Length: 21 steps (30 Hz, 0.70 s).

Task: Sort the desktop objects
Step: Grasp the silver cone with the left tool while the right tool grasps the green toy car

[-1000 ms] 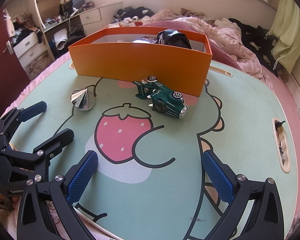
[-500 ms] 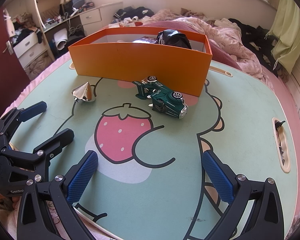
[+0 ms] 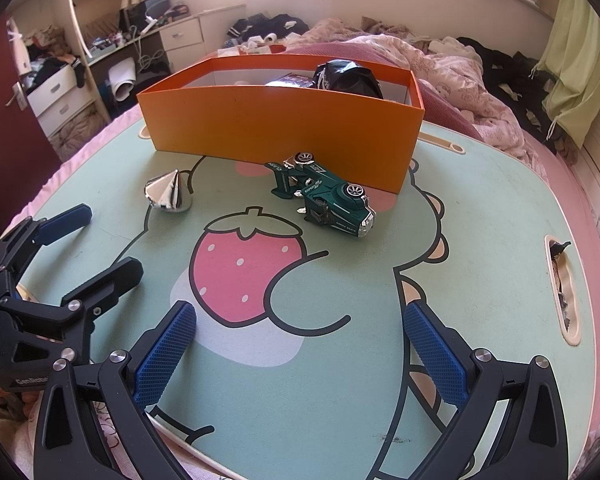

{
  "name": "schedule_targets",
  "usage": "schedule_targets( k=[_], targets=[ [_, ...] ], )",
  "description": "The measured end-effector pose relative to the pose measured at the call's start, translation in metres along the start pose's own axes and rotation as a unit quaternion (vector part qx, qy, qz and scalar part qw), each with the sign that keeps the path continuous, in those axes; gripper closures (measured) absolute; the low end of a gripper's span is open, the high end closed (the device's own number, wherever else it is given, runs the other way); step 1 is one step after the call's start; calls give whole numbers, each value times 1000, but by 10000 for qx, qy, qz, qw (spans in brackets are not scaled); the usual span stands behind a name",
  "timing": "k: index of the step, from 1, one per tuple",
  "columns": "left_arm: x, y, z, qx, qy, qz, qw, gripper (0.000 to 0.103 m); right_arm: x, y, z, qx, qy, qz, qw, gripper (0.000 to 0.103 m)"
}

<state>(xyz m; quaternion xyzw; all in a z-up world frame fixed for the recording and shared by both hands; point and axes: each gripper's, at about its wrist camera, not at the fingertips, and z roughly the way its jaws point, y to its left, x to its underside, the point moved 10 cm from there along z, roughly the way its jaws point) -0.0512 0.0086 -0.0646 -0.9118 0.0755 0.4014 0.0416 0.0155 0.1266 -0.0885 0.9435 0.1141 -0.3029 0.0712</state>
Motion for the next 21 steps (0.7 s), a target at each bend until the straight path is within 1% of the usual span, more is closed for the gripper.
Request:
schedule_targets(
  k=[4,7,9,11,14,15,16,17,18,19,21],
  targets=[
    [-3,-3,2,82,114,-5,9999,8,0,0,0,2,-2,5,10000,0],
    [-12,-3,5,342,260,-193,9989,13,0,1,-1,9,-4,-1,10000,0],
    [-22,-5,8,523,332,-305,9976,14,0,1,-1,8,-8,1,10000,0],
    [-35,-6,13,499,348,-320,9976,23,0,0,-1,18,-13,18,10000,0],
    [-44,-16,27,494,531,-149,9973,36,-1,-2,-3,51,-33,85,9999,0],
    [-44,-19,31,485,609,-95,9969,45,-2,-4,-4,63,-42,125,9999,0],
    [-41,-23,38,457,745,-22,9962,56,-2,-5,-5,49,-51,158,9999,0],
    [-38,-24,41,453,822,-6,9956,62,-3,-5,-6,20,-64,206,9998,0],
    [-38,-24,42,386,776,9,9962,71,-4,-7,-6,-12,-76,264,9996,0],
    [-38,-24,41,364,740,15,9966,71,-7,-9,-8,-23,-113,307,9995,0],
    [-35,-24,37,535,708,-75,9960,71,-15,-15,-11,38,-263,322,9991,0]
  ],
)
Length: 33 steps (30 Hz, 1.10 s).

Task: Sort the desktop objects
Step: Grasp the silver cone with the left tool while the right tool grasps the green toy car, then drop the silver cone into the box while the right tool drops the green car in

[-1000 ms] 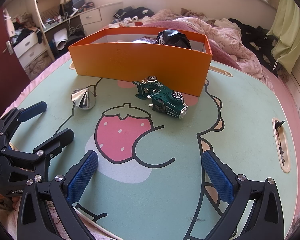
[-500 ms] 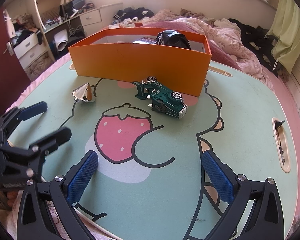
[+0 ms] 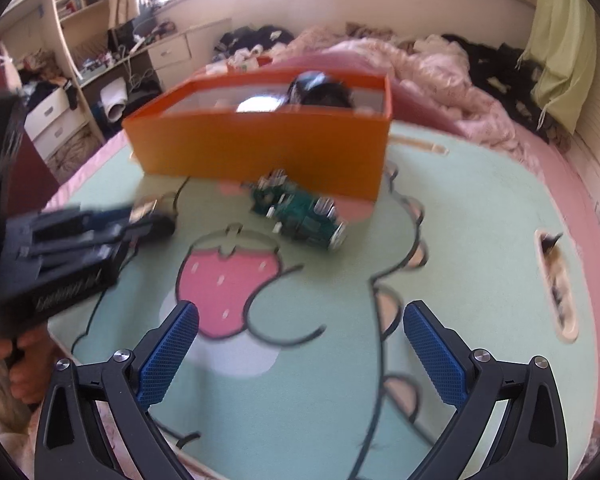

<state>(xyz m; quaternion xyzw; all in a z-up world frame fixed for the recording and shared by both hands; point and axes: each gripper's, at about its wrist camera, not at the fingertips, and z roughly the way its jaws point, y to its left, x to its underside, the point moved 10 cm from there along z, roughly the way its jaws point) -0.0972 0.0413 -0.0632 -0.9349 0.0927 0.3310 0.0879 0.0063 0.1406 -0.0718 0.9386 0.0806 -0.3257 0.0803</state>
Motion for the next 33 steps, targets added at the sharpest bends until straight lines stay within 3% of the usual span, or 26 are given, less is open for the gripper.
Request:
schedule_targets(
  k=[7,11,13,14,15,17,26,33],
  targets=[
    [7,7,-16,62,-193,-107,9997,71,-44,7,8,52,-293,-451,9985,9],
    [5,8,-21,66,-292,-104,9995,71,-54,13,27,-64,-164,-594,9981,14],
    [4,9,-24,74,-340,-109,9993,71,-55,14,37,-135,-68,-584,9982,21],
    [4,10,-25,72,-365,-118,9992,71,-53,16,41,-180,-6,-586,9981,39],
    [3,11,-26,71,-378,-130,9992,71,-50,19,46,-241,87,-587,9979,64],
    [2,14,-27,71,-396,-166,9991,71,-43,26,47,-505,170,-606,9967,80],
    [-20,20,-45,88,-689,-230,9973,71,-54,45,1,-1088,-404,-465,9922,80],
    [-85,26,-53,165,-986,-249,9947,71,-115,43,-28,-997,-1056,-467,9883,80]
  ],
)
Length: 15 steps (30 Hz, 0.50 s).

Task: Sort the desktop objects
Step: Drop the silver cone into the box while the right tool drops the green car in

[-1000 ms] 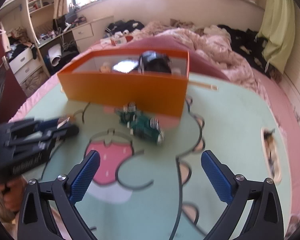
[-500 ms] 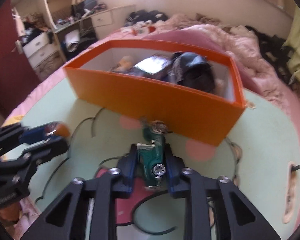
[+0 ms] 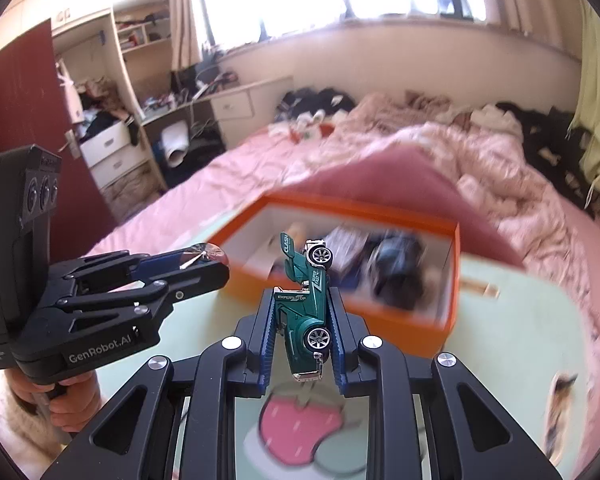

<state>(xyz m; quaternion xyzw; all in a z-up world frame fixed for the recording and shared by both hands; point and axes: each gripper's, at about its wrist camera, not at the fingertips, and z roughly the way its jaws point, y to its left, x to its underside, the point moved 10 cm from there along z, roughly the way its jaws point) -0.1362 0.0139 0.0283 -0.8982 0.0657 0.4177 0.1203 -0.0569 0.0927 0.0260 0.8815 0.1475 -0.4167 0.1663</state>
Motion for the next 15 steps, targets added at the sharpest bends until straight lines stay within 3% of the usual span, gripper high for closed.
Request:
schedule_targets(
  k=[3,6,9,12,15],
  targets=[
    [-28,9,17,57,60,-204,9998,71,-20,-16,14,108,-51,192,9997,80],
    [-41,17,38,421,214,-495,9977,70,-34,-34,37,79,-20,644,9979,80],
    [-34,22,59,548,583,-645,9947,41,-34,-41,59,-74,134,914,9957,76],
    [-23,29,59,461,450,-733,9952,38,-30,-40,57,-157,54,1090,9939,59],
    [-13,36,44,729,266,-926,9927,34,-26,-36,41,-98,-88,1032,9946,57]
  ],
)
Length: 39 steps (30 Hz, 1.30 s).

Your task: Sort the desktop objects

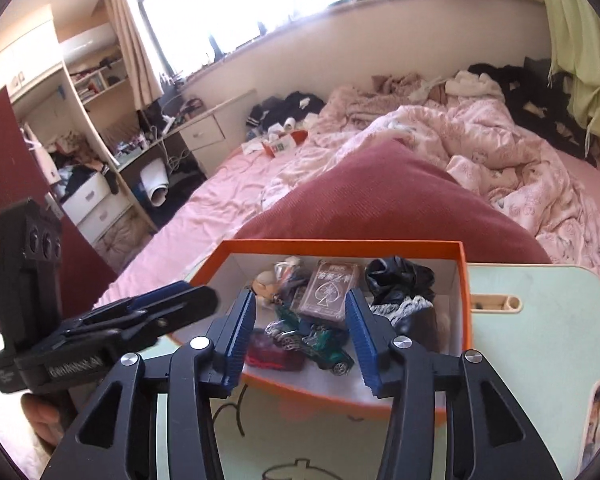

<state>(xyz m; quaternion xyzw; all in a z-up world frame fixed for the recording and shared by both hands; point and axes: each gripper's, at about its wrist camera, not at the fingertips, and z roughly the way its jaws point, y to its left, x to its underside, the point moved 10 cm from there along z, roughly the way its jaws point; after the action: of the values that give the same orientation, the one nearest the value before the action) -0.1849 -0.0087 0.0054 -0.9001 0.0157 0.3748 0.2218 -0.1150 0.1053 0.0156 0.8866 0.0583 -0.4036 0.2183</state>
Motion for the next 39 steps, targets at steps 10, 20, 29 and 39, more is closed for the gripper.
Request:
schedule_targets(
  k=[10,20,29,39],
  targets=[
    [69,2,-49,-751,11,210,9970,27,60,19,-38,383,261,-742,9962,36],
    [133,-3,-22,-1485,746,594,9843,27,130,-19,-30,1217,1089,-535,9851,25],
    [143,3,-18,-1996,593,851,9744,0,146,-51,-27,1721,1341,-247,9756,0],
    [139,2,-19,-1933,526,916,9754,0,145,-51,-27,1734,1327,-267,9755,0]
  ],
)
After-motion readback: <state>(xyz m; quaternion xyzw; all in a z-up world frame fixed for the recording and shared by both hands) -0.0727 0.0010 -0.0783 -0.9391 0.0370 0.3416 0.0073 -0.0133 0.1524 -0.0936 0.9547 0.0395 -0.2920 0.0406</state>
